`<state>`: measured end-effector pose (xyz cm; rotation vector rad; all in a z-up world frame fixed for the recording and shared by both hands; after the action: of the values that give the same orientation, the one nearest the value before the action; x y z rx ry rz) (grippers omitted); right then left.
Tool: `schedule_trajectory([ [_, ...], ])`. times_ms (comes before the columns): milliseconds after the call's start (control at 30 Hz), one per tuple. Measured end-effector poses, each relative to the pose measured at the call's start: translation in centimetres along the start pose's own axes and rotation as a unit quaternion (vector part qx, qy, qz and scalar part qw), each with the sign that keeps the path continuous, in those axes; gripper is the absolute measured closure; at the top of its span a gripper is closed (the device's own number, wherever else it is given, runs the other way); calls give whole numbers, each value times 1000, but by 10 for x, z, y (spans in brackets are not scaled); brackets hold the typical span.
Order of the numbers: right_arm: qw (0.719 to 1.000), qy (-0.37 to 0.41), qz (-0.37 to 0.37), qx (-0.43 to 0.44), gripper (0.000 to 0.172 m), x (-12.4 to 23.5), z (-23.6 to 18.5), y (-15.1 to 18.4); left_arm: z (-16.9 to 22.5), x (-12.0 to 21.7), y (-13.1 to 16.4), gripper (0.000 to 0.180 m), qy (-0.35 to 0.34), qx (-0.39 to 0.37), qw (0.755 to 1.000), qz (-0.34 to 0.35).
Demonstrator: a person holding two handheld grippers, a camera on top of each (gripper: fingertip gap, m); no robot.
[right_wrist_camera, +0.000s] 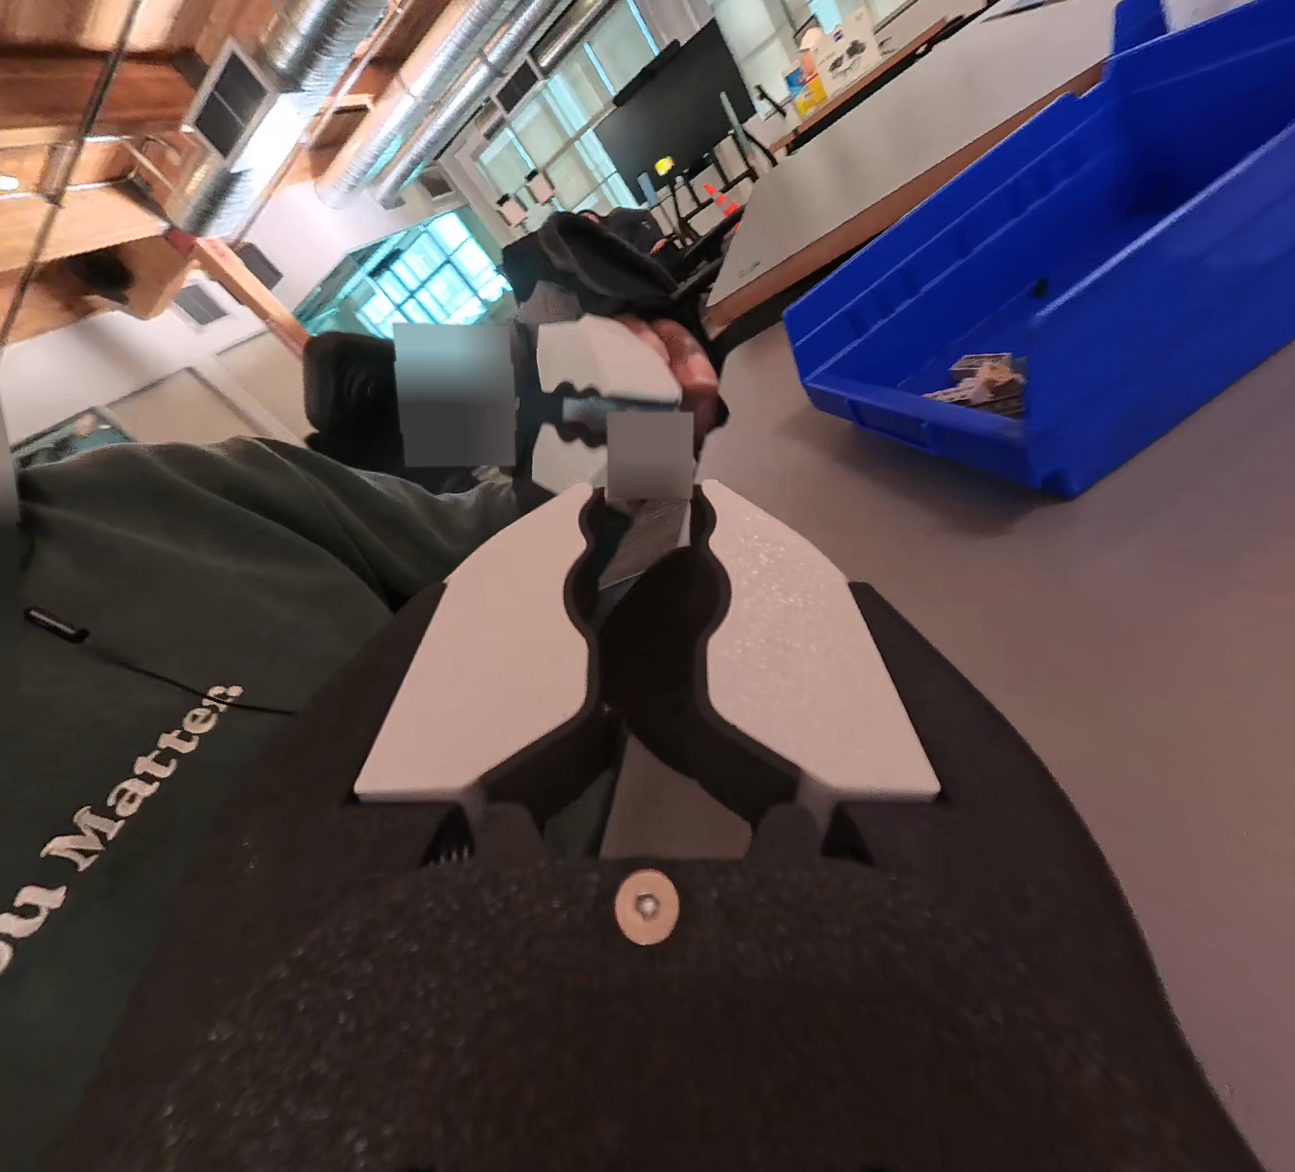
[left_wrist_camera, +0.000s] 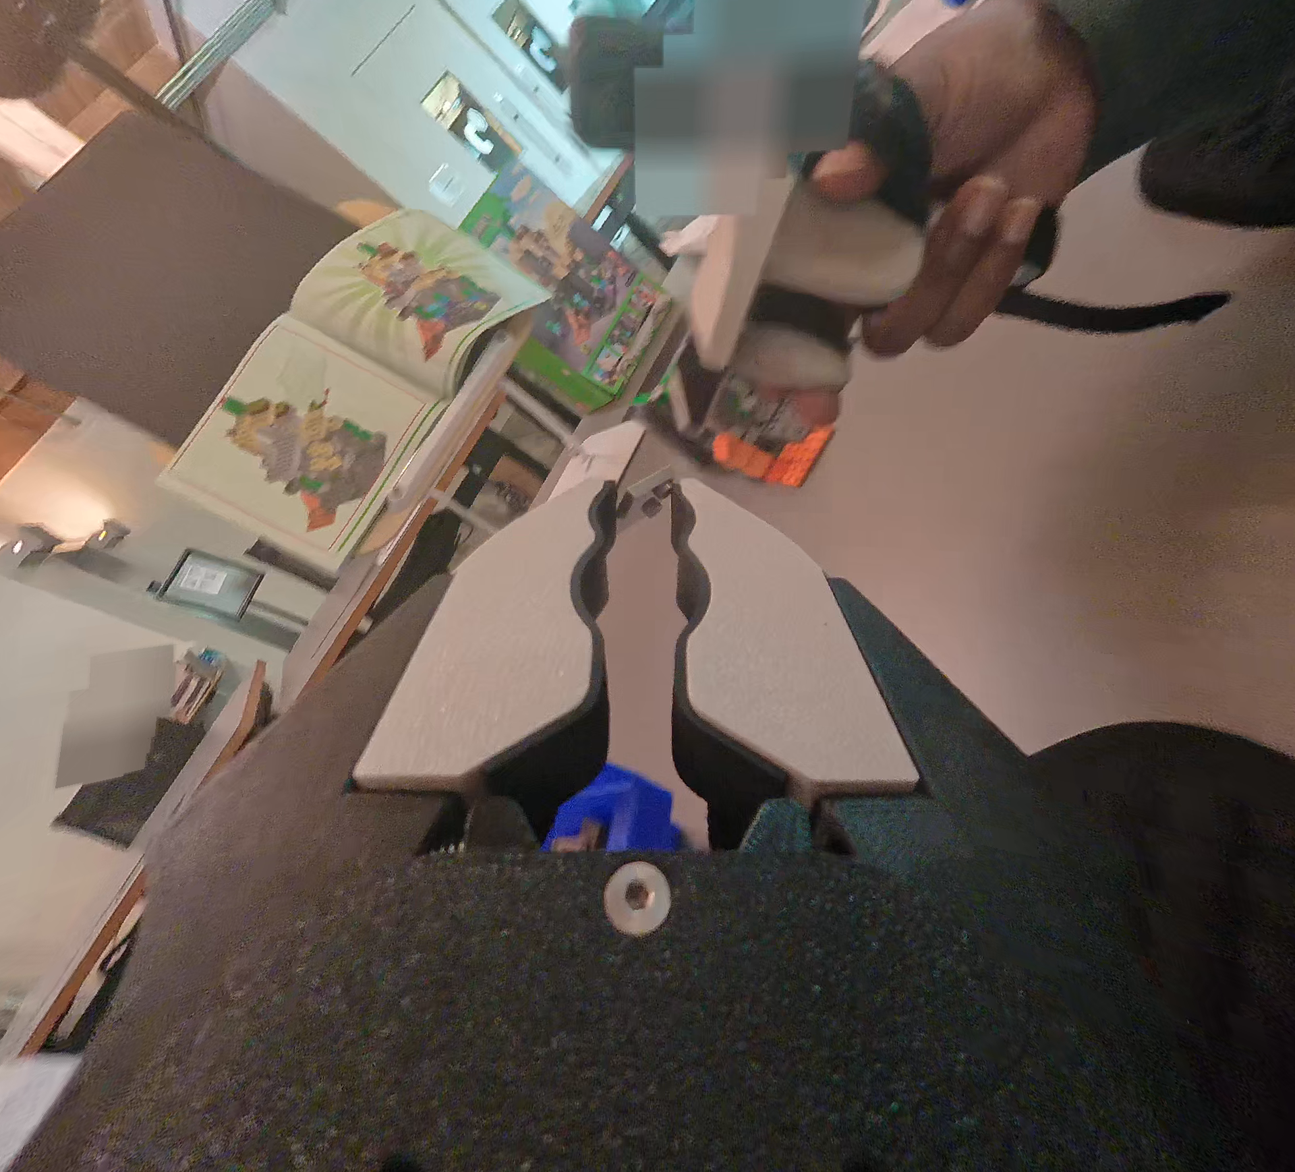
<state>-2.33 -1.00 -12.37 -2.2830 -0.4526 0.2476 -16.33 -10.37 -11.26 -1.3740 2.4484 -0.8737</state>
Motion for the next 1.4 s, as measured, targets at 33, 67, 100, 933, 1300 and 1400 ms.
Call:
schedule_trajectory([
  [33,1000,18,2,10,148,6,2,-1,-8,2,9,166,-11,4,1000,-21],
  [67,999,42,0,24,148,13,3,-2,-18,5,20,166,-22,10,999,-49],
  [100,997,68,-3,39,148,20,6,-2,-27,7,33,166,-28,21,996,-76],
  [933,940,329,-1,88,148,127,47,8,-49,-17,94,150,-16,157,974,-165],
  [1300,817,514,-54,256,139,111,77,-9,-2,-93,31,153,61,200,975,-82],
  [1400,755,551,-96,343,133,102,83,-10,10,-118,30,153,84,216,968,-92],
])
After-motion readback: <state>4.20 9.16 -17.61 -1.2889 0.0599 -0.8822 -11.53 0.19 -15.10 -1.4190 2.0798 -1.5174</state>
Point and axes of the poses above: each gripper's, where its closed fingertips meet, x back along the fingers, y out of its underside, z = x × y across the jaws, the point moved 8 cm from there along x, back along the fingers, and after that the axes turned 8 degrees about -x, right-handed, at the moved point
